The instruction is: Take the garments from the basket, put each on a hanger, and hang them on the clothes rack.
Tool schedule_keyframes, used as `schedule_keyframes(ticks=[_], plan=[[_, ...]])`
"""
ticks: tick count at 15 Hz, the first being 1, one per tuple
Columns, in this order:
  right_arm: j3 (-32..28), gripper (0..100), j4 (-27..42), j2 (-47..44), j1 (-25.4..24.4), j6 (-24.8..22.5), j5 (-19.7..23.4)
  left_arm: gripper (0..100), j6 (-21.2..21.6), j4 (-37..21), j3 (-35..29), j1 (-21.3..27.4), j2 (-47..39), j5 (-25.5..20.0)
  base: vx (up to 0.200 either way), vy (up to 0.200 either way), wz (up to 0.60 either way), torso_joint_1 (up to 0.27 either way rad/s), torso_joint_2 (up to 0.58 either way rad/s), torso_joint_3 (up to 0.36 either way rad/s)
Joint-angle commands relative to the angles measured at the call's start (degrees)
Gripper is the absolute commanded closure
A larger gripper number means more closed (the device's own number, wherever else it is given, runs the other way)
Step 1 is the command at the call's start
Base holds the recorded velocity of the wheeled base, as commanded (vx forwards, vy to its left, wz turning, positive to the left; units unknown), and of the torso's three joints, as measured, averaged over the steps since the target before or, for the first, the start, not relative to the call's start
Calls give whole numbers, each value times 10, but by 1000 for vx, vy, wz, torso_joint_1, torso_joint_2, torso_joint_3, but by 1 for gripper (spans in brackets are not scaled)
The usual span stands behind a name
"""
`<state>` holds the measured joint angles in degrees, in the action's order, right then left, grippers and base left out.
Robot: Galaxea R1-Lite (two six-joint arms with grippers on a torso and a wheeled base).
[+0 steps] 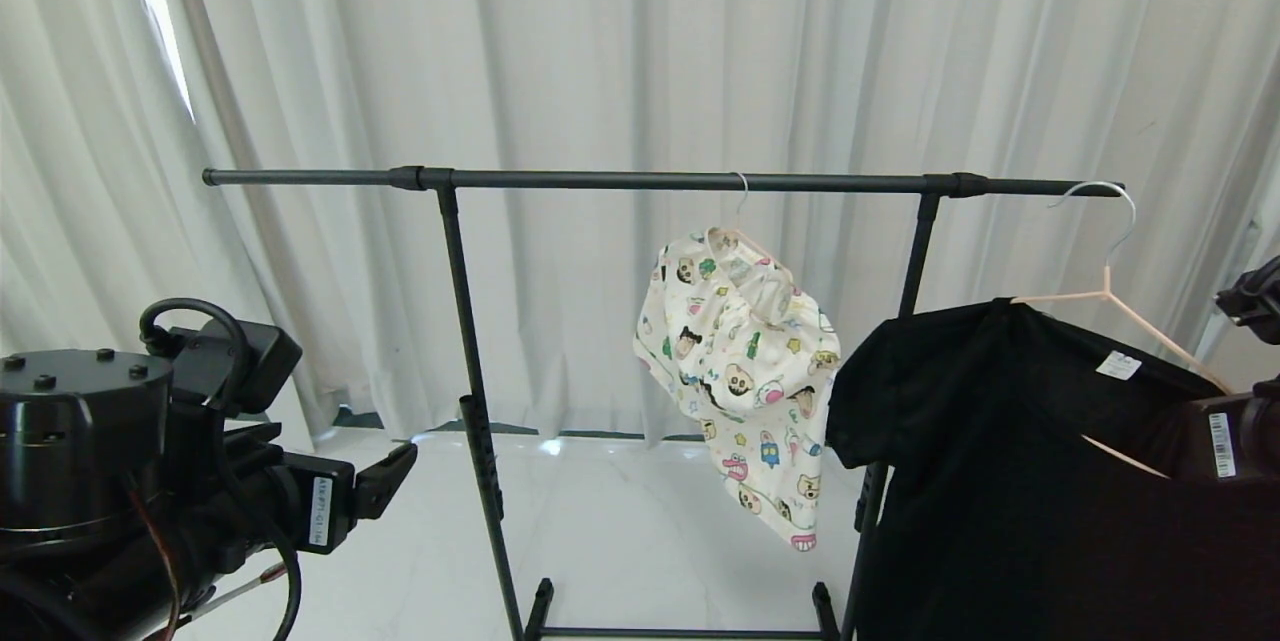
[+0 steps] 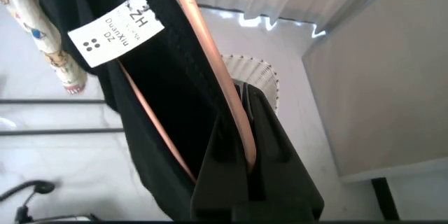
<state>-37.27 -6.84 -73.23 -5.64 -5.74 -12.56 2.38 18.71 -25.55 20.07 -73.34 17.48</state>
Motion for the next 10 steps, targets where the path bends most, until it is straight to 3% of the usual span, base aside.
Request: schedule_keyframes(ticks=[1,5,10], plan=[[-2,100,0,-14,-2,4,0,0,0,0,0,0,-1,0,0,0,0,0,0,0],[-12,100,-66,-48,-17,13,-5,0,-1,0,-1,1,2,0,0,0,0,0,0,0],[-66,100,-119,-103,-46,27,-12,0,0,0,-2,2,5,0,200,0,0,-2,0,3]])
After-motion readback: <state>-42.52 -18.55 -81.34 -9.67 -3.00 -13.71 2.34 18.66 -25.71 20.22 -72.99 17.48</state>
